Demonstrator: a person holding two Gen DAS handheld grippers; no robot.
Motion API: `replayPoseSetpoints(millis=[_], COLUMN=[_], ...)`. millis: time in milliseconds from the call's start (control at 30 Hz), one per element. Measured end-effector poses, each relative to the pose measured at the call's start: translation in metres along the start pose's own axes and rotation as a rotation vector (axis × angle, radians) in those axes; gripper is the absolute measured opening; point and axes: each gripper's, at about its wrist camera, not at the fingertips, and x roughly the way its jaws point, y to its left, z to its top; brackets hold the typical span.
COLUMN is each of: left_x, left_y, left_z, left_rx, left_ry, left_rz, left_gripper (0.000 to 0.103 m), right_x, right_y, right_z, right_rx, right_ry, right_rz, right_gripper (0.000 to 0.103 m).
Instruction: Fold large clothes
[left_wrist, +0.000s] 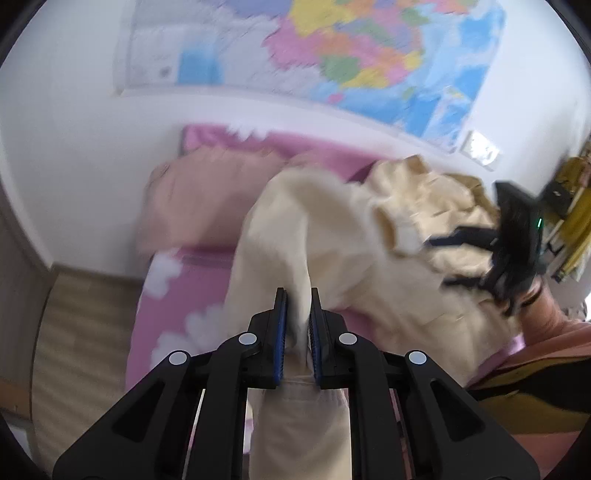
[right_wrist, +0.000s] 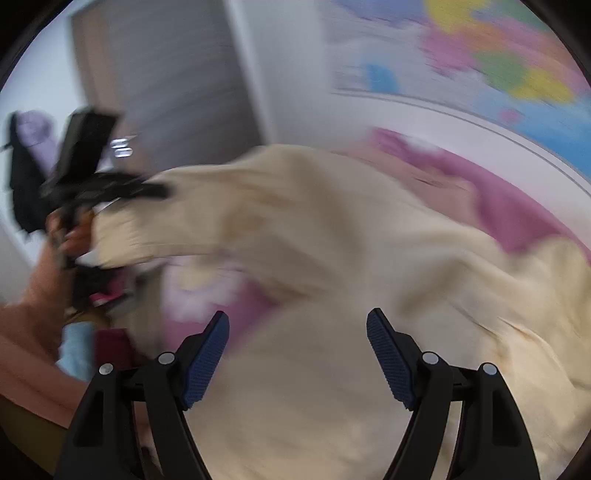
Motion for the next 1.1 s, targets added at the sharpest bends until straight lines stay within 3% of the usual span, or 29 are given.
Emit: replayPoseSetpoints(millis=[67, 167, 233, 367, 433, 467, 500, 567, 700, 767, 867, 1000, 1100], left_x=[-0.006, -0.011, -0.014, -0.015, -0.015, -0.016, -0.016, -0.016, -0.028, -0.038, -0.047, -0.031, -0.006], left_y=[-0.016, -0.035, -0.044, -0.055, -0.061, -0.064, -0.071, -0.081, -0.081, -0.077, -0.074, -0.080, -0.087], left_z=[0.013, 0.028, 0.039, 0.061, 0.074, 0.077, 0.083, 0.093, 0.111, 0.115, 0.116, 0.110, 0.103], left_rx=[0.037, 0.063, 0.077, 0.068, 0.062, 0.067, 0.080, 0.095, 0.069, 0.057, 0.051, 0.055, 0.078], left_ry=[-0.016, -0.028, -0.038, -0.047, -0.058, -0.065, -0.075, -0.090, -0.163, -0.208, -0.262, -0.235, -0.190], left_rz=[-0.013, -0.040, -0.051, -0.058, -0.105, -0.113, -0.117, -0.130, -0.162, -0.192, -0.184, -0.139, -0.161], left_gripper=[0.011, 0.009, 0.007, 0.001, 0.001, 0.001, 0.001, 0.001, 0.005, 0.023, 0.034, 0.044, 0.047], right_x=[0.011, 0.035, 0.049, 0.066, 0.062, 0.058, 0.052, 0.042, 0.003, -0.020, -0.065, -0.124, -0.168], right_y=[0.023, 0.069, 0.086, 0.109, 0.116, 0.118, 0.116, 0.103, 0.055, 0.023, -0.020, -0.065, -0.099], right_z=[0.005, 0.011, 0.017, 0.031, 0.038, 0.041, 0.046, 0.056, 0.071, 0.078, 0.085, 0.085, 0.076], right_rx=[-0.071, -0.241, -0.289, -0.345, -0.352, -0.351, -0.329, -0.249, -0.076, 0.045, 0.157, 0.265, 0.337], right_ry=[-0.006, -0.022, -0.030, -0.132, -0.203, -0.235, -0.261, -0.260, -0.306, -0.330, -0.398, -0.505, -0.568], right_rz=[0.030, -0.004, -0.035, -0.192, -0.218, -0.230, -0.205, -0.115, 0.008, 0.056, 0.096, 0.083, 0.043], right_gripper=[0.075, 0.075, 0.075, 0.075, 0.074, 0.069, 0.042, 0.004, 0.004, 0.004, 0.004, 0.004, 0.004])
